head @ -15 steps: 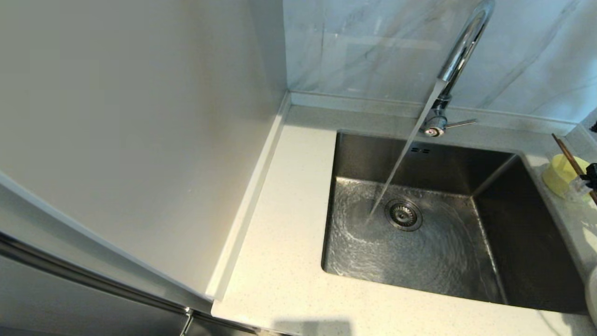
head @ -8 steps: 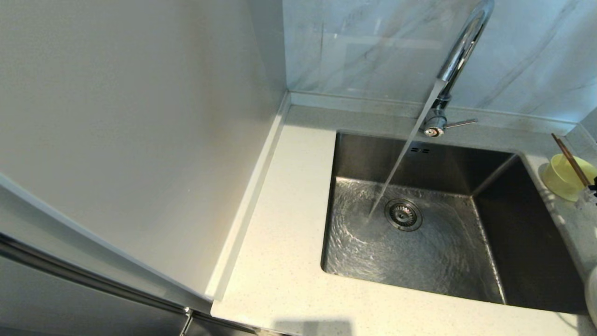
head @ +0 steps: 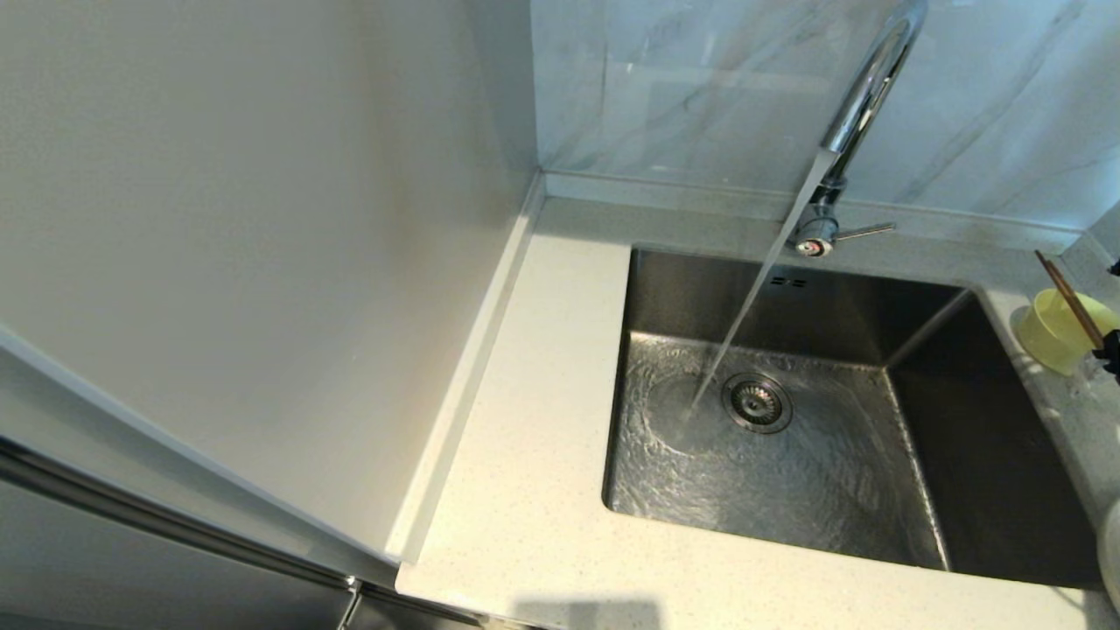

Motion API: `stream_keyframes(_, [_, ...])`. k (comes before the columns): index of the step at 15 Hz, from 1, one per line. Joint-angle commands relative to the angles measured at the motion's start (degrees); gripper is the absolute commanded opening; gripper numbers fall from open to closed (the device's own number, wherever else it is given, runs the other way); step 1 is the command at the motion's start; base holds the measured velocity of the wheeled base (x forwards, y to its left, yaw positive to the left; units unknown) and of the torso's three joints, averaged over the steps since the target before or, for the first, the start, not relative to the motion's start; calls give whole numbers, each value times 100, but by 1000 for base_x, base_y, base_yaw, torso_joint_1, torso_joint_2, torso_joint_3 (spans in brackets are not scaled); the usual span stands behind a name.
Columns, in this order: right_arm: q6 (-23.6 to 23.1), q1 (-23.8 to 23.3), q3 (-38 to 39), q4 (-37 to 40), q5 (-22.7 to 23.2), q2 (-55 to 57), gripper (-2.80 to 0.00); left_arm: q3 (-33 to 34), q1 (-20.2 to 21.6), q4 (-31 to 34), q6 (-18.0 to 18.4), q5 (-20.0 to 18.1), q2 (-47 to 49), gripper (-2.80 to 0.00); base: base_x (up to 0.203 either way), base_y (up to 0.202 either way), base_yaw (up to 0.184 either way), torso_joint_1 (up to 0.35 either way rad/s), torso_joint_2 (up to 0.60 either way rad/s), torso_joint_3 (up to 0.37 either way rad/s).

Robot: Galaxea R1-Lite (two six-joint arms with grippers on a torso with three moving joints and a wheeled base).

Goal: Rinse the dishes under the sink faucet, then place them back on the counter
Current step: Pick up the chopsticks

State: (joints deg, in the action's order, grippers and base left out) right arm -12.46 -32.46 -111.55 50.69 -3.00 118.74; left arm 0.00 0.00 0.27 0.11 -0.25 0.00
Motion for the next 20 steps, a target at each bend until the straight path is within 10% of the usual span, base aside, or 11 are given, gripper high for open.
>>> stream_keyframes(1, [-11, -4, -16, 5, 1, 20, 0, 0, 0, 0, -2, -2, 0, -280, 0, 0, 0, 0, 0, 0])
stream_keyframes(18, [-72, -23, -112, -227, 19, 220, 0, 0, 0, 0, -2, -2, 0, -280, 0, 0, 0, 0, 0, 0])
stream_keyframes(19, [-81, -23, -109, -218, 15, 217, -280, 0, 0, 0, -2, -2, 0, -280, 0, 0, 0, 0, 0, 0])
stream_keyframes(20, [-81, -23, -100, -218, 19, 211, -280, 0, 0, 0, -2, -2, 0, -280, 0, 0, 0, 0, 0, 0])
